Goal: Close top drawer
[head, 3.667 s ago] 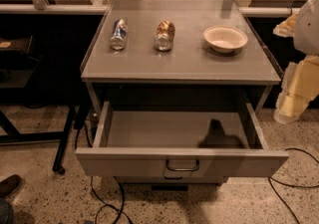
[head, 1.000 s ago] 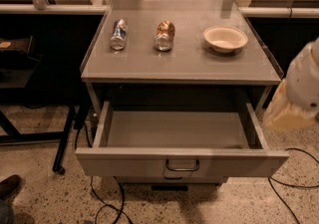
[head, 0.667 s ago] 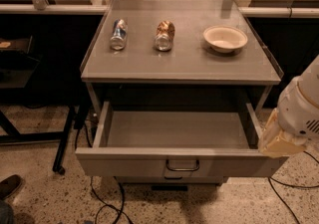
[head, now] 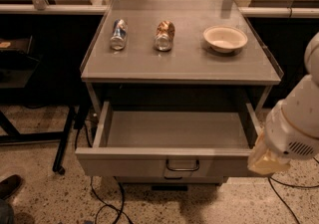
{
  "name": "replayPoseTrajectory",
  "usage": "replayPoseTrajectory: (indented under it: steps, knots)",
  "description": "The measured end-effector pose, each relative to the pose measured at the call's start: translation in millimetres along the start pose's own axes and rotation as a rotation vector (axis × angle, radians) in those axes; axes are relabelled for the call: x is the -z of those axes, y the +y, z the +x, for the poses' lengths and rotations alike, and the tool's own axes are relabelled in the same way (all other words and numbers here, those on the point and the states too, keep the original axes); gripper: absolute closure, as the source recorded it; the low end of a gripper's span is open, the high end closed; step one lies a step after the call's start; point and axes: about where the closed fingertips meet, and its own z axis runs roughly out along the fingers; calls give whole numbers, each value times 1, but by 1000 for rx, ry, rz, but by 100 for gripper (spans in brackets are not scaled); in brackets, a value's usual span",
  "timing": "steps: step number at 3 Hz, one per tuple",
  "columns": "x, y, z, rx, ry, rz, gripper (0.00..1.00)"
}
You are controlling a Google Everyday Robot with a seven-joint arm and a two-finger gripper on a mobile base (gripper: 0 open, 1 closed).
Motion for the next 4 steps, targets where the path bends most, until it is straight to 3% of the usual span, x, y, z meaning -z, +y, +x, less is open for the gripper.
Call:
replayPoseTrajectory:
  steps: [1, 3, 4]
  knots:
    - [-82, -16, -13, -20, -13, -40, 100]
    - [-91, -13, -14, -41, -12, -61, 100]
    - [-119, -23, -23, -71, -14, -52, 100]
